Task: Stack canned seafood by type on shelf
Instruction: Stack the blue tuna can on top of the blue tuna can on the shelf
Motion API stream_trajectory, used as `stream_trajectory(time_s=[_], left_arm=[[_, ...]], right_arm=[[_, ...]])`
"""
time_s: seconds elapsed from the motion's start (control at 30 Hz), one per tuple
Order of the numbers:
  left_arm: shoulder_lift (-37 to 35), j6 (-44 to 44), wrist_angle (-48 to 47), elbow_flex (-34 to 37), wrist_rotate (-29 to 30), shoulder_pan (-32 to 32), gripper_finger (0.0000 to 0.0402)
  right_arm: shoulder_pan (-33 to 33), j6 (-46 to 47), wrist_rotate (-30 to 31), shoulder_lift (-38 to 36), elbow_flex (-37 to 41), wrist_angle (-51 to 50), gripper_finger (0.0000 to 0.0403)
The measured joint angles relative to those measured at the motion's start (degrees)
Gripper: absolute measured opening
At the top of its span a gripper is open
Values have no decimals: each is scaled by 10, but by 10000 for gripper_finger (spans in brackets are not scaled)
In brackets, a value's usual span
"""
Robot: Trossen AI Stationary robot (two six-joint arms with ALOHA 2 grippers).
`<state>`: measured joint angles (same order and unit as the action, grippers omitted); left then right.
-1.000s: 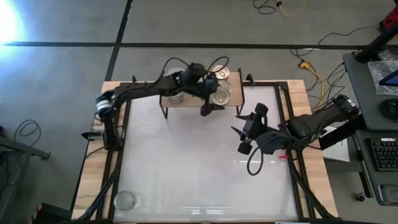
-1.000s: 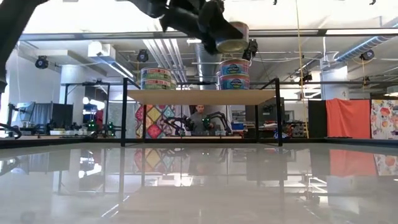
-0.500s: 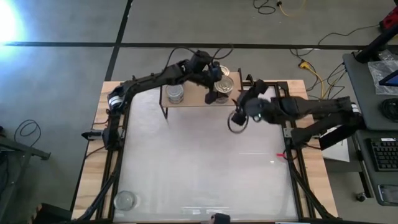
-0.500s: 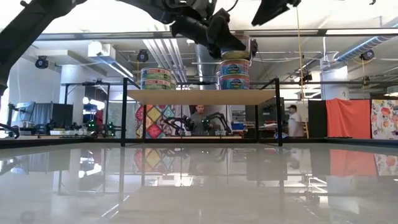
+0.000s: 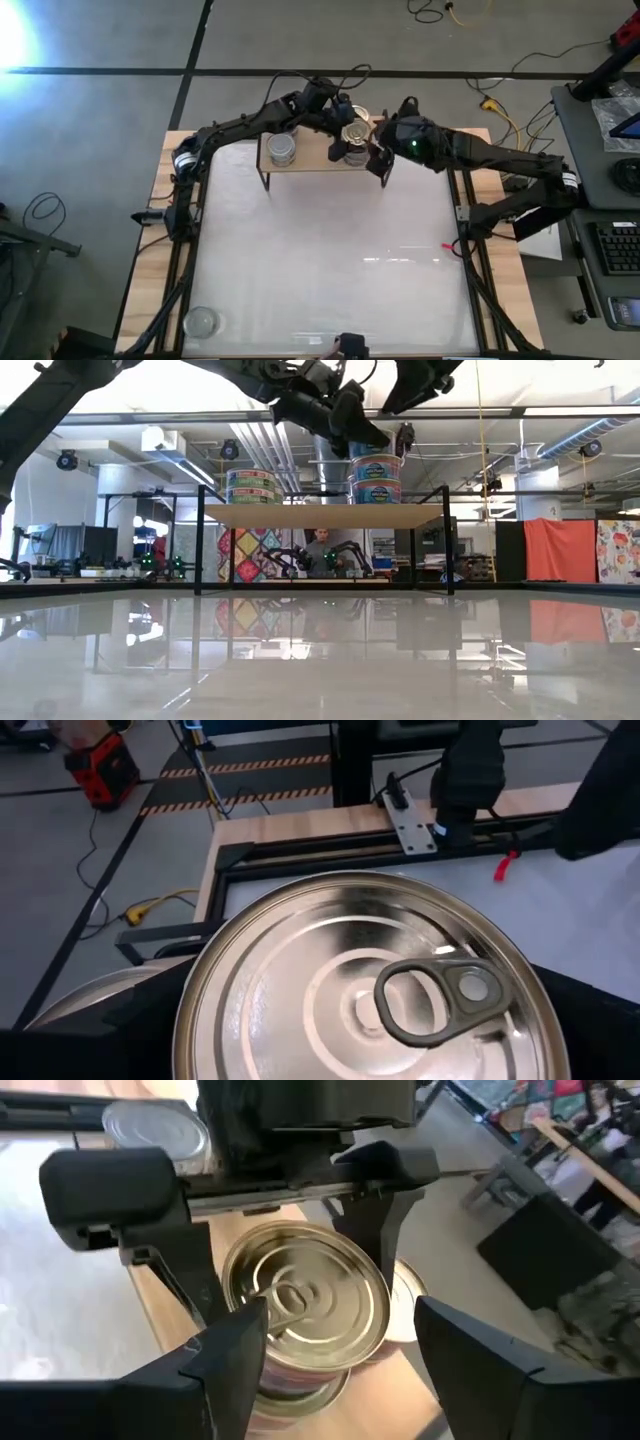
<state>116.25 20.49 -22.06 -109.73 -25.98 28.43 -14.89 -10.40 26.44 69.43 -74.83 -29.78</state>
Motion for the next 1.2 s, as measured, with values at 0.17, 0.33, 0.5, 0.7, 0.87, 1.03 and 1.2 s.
stream_trajectory(time_s=[0.17, 0.33, 0.5, 0.7, 0.87, 1.03, 1.2], left_arm=[[0, 0, 0, 0, 0, 2, 396], [0, -13, 13, 2, -8, -4, 396], [0, -28, 25, 11, -27, -14, 396], [0, -29, 30, 11, -31, -29, 396], [0, -27, 29, 11, -4, -32, 396], [3, -19, 30, 13, 1, -27, 396], [4, -10, 30, 10, 4, -26, 396]], right_arm=[[-36, 4, -62, 1, 0, 17, 255], [-61, 8, -120, 1, 1, 33, 261], [-71, 9, -121, 1, 1, 46, 255], [-72, 8, -121, 15, 2, 45, 250], [-72, 4, -120, 50, 3, 39, 258], [-72, 5, -115, 71, 1, 41, 265], [-72, 4, -116, 71, 1, 42, 264]])
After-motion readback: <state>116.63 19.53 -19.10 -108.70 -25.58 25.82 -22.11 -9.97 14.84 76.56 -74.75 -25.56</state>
